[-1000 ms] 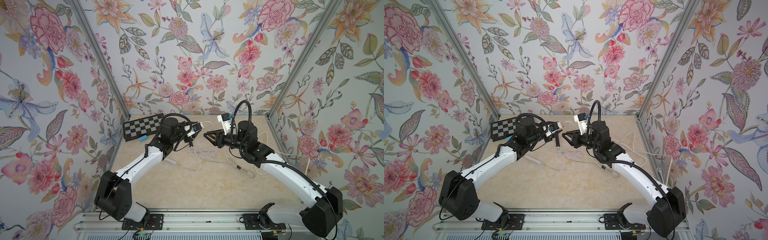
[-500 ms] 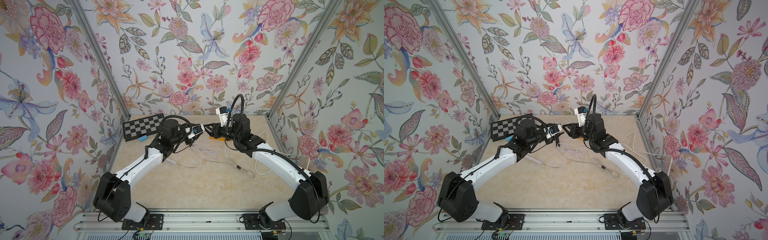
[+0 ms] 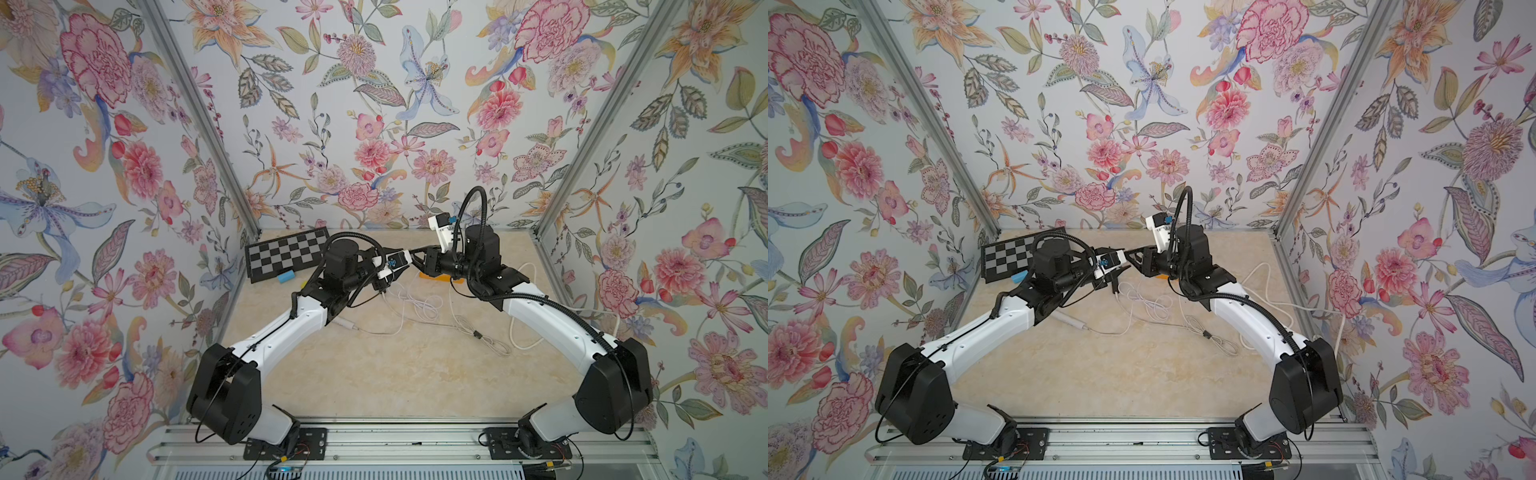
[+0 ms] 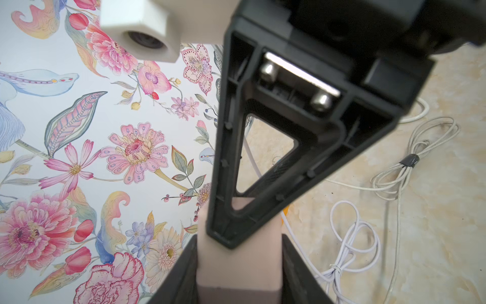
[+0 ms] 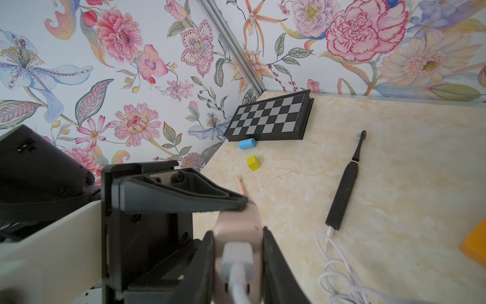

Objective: Charge the electric toothbrush
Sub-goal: Pick up the plug from the center of the board, then insert the plug into the socket.

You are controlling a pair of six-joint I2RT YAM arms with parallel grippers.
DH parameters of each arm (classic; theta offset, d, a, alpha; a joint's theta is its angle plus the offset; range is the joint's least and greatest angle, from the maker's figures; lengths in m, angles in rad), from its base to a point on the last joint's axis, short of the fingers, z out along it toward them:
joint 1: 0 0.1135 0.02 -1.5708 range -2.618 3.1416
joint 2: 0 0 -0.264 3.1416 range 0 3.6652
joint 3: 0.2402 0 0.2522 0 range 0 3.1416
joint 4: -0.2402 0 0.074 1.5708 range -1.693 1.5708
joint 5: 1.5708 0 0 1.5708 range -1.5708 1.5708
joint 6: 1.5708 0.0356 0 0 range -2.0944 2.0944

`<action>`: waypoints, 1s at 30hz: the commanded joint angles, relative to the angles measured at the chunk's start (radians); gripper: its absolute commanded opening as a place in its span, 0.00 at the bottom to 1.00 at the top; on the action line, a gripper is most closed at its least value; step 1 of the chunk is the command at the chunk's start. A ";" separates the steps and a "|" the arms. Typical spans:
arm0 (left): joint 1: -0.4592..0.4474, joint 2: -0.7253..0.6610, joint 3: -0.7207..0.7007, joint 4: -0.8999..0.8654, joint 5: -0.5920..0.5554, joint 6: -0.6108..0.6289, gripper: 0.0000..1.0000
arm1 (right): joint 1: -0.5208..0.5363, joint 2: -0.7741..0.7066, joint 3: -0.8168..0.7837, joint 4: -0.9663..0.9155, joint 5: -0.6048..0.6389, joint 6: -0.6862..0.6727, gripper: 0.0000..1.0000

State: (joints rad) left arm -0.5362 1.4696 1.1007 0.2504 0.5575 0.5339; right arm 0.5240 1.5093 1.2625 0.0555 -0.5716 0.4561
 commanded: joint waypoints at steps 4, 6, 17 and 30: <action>-0.023 -0.048 -0.014 0.099 -0.002 -0.067 0.99 | -0.043 -0.061 0.027 -0.074 -0.038 -0.179 0.05; -0.024 -0.092 -0.029 0.091 -0.030 -0.122 0.99 | -0.084 -0.082 0.041 -0.179 0.037 -0.339 0.03; -0.046 -0.499 -0.205 -0.187 -0.233 -0.186 0.99 | -0.236 -0.081 0.146 -0.545 0.456 -0.983 0.03; -0.004 -0.600 -0.388 0.031 -0.126 -0.240 0.99 | -0.175 -0.352 0.112 -0.508 0.192 -0.643 0.05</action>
State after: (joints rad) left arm -0.5491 0.8734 0.7280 0.2005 0.3653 0.3355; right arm 0.3279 1.2110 1.3930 -0.4988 -0.2951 -0.3016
